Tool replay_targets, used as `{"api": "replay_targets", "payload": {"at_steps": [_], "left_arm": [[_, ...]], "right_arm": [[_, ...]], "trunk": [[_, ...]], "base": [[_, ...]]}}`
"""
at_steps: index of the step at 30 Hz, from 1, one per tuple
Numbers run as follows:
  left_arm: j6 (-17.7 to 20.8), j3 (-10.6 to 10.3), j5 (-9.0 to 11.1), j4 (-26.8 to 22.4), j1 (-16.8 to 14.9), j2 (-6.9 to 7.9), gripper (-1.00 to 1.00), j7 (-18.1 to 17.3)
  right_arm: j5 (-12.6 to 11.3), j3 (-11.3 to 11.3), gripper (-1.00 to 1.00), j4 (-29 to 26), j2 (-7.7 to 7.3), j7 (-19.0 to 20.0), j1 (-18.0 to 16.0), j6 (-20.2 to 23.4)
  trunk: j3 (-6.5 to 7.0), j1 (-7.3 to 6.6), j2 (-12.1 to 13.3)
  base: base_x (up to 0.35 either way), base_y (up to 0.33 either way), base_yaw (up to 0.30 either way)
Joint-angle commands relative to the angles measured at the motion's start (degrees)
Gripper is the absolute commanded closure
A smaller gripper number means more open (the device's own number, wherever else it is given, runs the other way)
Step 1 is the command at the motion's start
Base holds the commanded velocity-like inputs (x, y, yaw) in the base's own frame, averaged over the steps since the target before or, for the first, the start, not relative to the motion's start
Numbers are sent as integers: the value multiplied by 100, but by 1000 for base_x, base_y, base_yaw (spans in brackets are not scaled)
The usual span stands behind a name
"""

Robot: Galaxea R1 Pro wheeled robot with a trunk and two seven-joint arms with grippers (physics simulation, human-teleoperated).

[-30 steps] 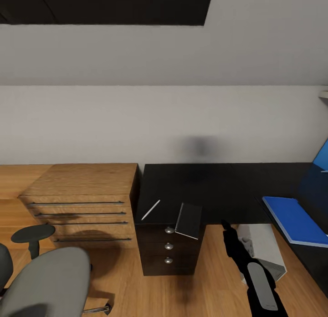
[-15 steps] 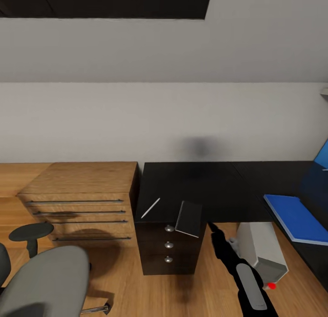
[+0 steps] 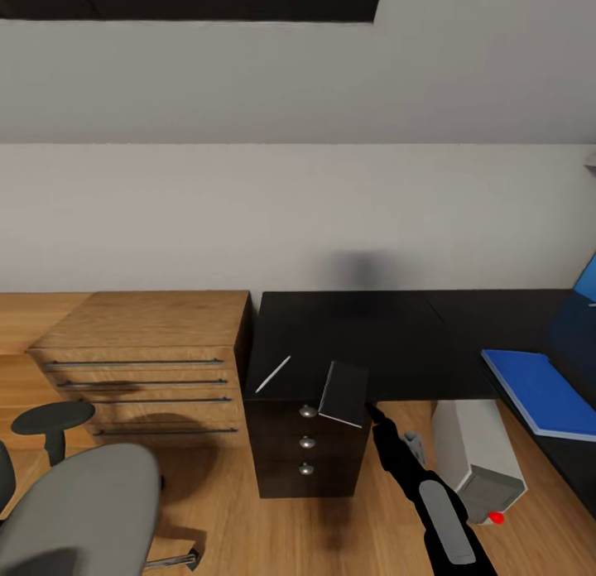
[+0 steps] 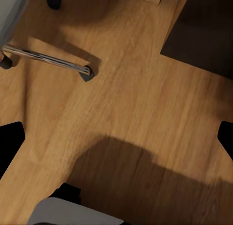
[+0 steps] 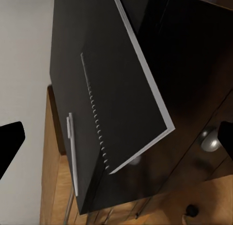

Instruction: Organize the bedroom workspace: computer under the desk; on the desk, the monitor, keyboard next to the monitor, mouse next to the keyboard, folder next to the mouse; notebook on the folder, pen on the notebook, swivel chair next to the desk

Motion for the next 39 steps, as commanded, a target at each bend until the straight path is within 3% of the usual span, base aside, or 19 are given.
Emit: {"api": "replay_targets", "payload": {"at_steps": [1,15,30,34,39], "left_arm": [[-37,-17,60,-4,-1,4,-100,24],[-37,-53,66,4,-1,-2,-100,24],[-3,-236,72,-110,-1,5,-100,16],[311,-235,80,-608,-1,6,-100,16],[1387,-216,116,-1388,-1,11,-100,16]], "right_arm": [[-29,-18,-100,0,7,17,-3,41],[-23,-6,-100,4,-12,20,-3,33],[-20,-6,-100,4,-26,165,-3,33],[-20,-6,-100,4,-28,178,-3,33],[-20,-6,-100,4,-28,184,-3,33]], "trunk": [[-23,23,-45],[-274,331,-606],[-544,660,-1208],[-615,748,-1368],[-705,858,-1569]], "base": [[0,0,0],[0,0,0],[0,0,0],[0,0,0],[0,0,0]]}}
